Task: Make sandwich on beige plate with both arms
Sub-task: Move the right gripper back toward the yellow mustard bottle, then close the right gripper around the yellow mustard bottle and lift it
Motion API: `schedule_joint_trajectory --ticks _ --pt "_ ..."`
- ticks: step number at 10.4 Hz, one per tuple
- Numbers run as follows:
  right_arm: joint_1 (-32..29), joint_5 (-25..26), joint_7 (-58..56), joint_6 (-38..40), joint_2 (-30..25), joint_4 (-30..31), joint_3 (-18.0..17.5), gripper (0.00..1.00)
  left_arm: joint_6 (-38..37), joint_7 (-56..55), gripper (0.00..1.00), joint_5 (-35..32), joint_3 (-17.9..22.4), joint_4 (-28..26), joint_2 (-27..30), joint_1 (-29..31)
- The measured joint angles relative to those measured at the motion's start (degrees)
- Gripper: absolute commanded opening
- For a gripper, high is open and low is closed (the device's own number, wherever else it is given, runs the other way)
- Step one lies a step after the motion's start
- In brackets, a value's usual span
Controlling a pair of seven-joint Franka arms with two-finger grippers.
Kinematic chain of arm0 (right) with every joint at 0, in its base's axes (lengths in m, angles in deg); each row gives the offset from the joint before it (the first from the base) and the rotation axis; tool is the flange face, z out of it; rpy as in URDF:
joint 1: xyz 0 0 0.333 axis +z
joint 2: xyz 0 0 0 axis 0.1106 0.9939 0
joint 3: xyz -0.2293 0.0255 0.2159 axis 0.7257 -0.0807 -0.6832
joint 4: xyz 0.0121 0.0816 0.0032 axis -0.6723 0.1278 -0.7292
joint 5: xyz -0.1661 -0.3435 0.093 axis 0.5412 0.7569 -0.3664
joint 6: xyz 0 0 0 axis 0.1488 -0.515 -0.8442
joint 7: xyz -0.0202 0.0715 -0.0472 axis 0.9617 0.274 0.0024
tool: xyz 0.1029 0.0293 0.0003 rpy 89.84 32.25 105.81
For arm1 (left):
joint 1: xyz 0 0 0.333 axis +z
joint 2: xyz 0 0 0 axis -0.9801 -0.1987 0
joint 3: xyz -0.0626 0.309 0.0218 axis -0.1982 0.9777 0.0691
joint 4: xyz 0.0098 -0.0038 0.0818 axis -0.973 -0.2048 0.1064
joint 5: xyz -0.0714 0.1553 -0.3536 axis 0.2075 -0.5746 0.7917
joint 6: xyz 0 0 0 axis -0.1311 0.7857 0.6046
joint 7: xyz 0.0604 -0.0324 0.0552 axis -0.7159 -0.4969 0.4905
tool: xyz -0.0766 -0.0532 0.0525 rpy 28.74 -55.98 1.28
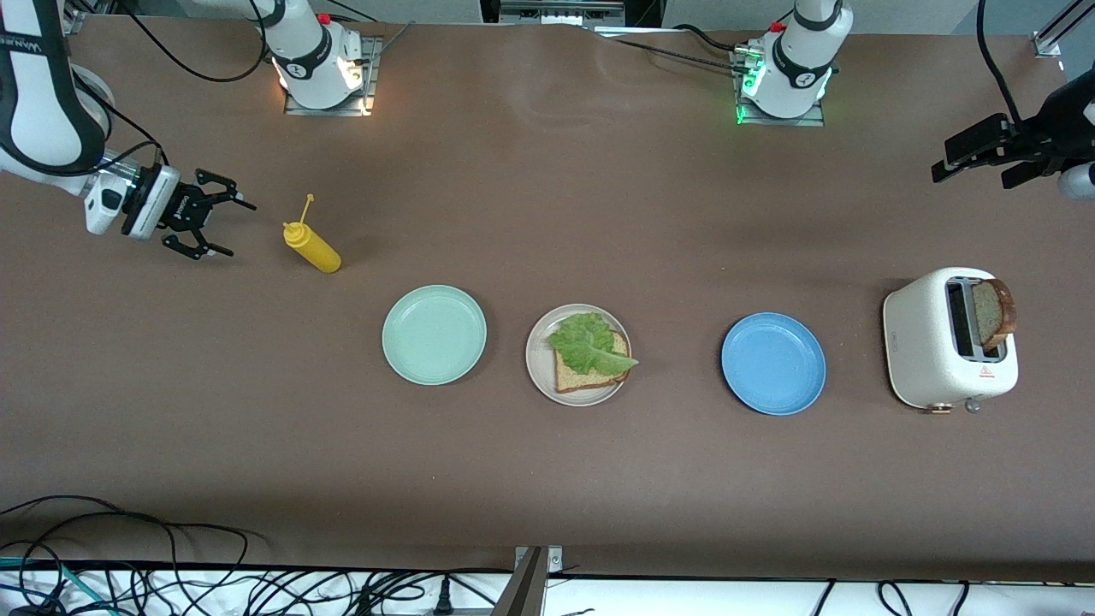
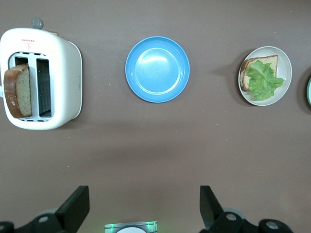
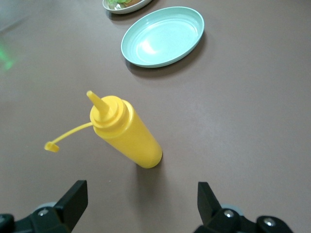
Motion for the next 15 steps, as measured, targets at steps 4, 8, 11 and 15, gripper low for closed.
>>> schedule_joint_trajectory --ticks 4,8,11,15 --pt "-0.29 -13.03 -8.81 8.51 11.64 -0.51 -1.80 1.00 0.00 0.00 1.00 0.00 0.32 0.00 0.02 0.26" --pt "-6.35 -17.63 -12.93 13.78 16.41 -2.30 -7.84 1.00 0.00 0.00 1.00 -0.01 0.39 0.00 0.01 0.39" --pt "-17.00 -22.74 -18.62 15.85 21.75 -4.80 -18.98 1.00 0.00 0.00 1.00 -0.01 0.49 0.02 0.04 0.56" --pt "-23.94 -24.51 -21.56 16.70 24.30 -6.14 -27.98 1.00 0.00 0.00 1.00 -0.01 0.63 0.03 0.04 0.66"
